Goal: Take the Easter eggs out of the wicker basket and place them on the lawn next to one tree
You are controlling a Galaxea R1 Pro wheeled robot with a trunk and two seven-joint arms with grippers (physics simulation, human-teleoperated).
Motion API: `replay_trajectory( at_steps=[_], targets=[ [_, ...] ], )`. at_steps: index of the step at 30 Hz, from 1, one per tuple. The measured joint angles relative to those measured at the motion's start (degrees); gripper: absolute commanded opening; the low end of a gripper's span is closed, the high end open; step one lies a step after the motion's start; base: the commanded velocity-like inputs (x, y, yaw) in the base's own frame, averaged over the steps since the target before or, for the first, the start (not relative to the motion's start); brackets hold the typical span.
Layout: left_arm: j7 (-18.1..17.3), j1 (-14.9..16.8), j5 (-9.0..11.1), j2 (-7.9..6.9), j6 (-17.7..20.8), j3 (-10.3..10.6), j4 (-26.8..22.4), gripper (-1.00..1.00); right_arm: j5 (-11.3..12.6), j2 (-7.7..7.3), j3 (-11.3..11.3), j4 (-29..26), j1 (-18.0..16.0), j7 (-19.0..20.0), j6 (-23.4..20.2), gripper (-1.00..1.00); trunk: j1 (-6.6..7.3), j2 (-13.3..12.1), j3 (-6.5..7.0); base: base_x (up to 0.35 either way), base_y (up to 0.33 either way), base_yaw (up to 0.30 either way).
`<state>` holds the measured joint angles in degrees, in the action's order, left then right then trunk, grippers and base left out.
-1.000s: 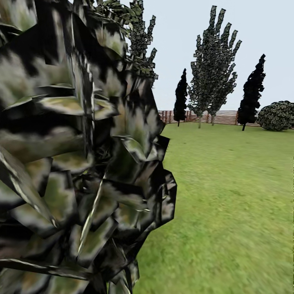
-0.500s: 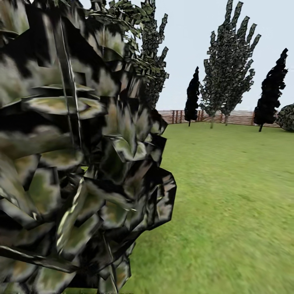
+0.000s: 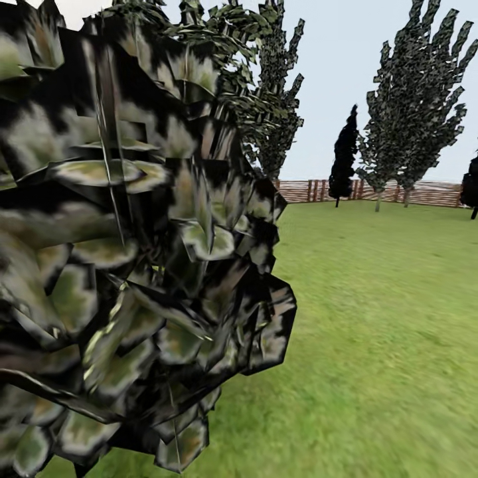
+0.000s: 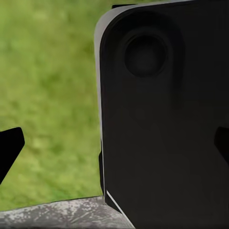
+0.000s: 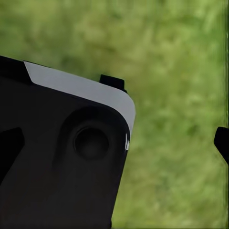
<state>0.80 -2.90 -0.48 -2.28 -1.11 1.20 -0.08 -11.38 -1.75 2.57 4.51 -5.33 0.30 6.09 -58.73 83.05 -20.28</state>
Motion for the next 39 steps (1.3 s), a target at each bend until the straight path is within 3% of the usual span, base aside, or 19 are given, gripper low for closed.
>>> replay_trajectory(
  at_steps=[13,19,28,39],
  targets=[
    [-0.03,0.00,0.00,-0.02,0.00,0.00,0.00,1.00,-0.21,0.00,0.07,-0.01,0.02,-0.21,-0.06,1.00,0.00,0.00,0.00,0.001,-0.188,0.284],
    [-0.08,0.00,0.00,-0.04,0.00,0.00,0.00,1.00,-0.45,-0.01,0.18,0.00,0.02,-0.22,-0.07,1.00,0.01,0.01,0.00,0.080,-0.122,0.057],
    [-0.12,0.00,0.00,-0.09,0.00,0.00,-0.05,1.00,-0.46,0.00,0.22,0.00,0.01,-0.22,-0.07,1.00,0.03,0.01,0.00,0.245,-0.161,0.008],
    [-0.08,0.00,0.00,-0.09,0.00,0.00,-0.02,1.00,-0.42,0.00,0.16,0.00,0.03,-0.22,-0.07,1.00,0.03,0.00,0.00,0.253,-0.228,0.262]
  ],
)
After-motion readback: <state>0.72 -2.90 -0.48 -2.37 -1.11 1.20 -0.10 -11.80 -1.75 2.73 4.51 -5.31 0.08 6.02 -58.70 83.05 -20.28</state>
